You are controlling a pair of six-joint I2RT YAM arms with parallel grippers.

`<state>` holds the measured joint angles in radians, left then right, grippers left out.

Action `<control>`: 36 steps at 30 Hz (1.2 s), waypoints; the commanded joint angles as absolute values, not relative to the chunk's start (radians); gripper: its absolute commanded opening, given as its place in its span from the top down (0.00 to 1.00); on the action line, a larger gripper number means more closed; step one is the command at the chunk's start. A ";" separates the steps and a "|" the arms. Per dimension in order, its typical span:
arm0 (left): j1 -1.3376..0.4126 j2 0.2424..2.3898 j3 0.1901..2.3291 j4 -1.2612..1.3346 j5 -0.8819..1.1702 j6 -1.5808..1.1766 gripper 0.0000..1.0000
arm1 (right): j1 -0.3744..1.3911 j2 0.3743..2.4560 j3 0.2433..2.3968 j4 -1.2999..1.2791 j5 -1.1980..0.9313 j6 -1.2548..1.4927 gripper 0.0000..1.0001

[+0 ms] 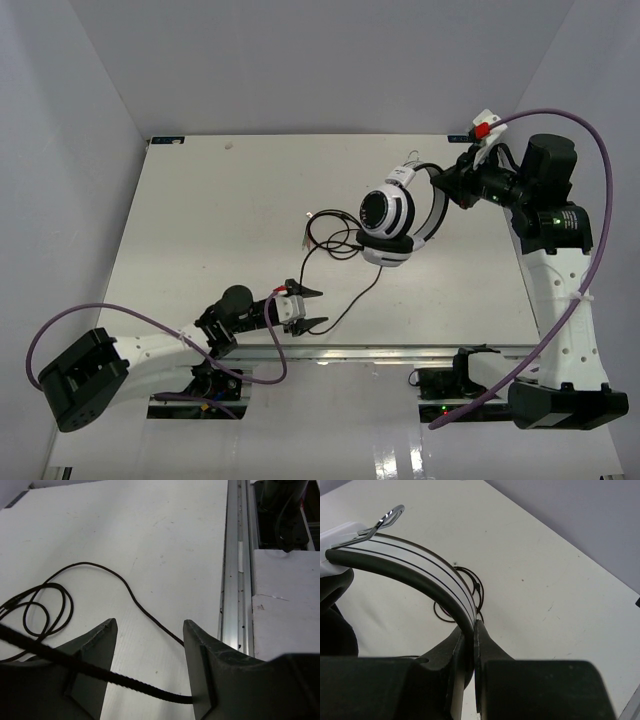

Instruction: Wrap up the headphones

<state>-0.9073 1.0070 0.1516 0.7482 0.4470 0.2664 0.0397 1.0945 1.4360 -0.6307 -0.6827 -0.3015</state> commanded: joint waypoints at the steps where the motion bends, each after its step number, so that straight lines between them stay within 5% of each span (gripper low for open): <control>1: -0.911 1.046 0.123 0.962 0.408 0.134 0.37 | 0.012 1.107 1.498 -0.568 -0.742 -0.143 0.92; 4: -0.911 1.076 0.122 0.996 0.405 0.102 0.42 | 0.008 1.108 1.512 -0.569 -0.741 -0.136 0.92; 8: -0.911 1.110 0.141 0.990 0.404 0.083 0.60 | -0.030 1.111 1.545 -0.567 -0.732 -0.114 0.92; 14: -0.911 1.100 0.158 0.938 0.352 0.019 1.00 | -0.046 1.115 1.565 -0.558 -0.604 -0.033 0.92; 25: -0.910 1.159 0.519 0.413 0.173 -0.136 1.00 | 0.026 1.097 1.359 -0.457 -0.611 0.141 0.92; 36: -0.911 1.157 0.833 0.107 0.328 -0.299 1.00 | 0.165 1.041 1.201 -0.356 0.174 0.094 0.92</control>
<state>-0.9070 1.2085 0.7605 0.2253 0.2353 -0.1971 0.1272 1.0640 1.2535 -0.4980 -0.1395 0.0572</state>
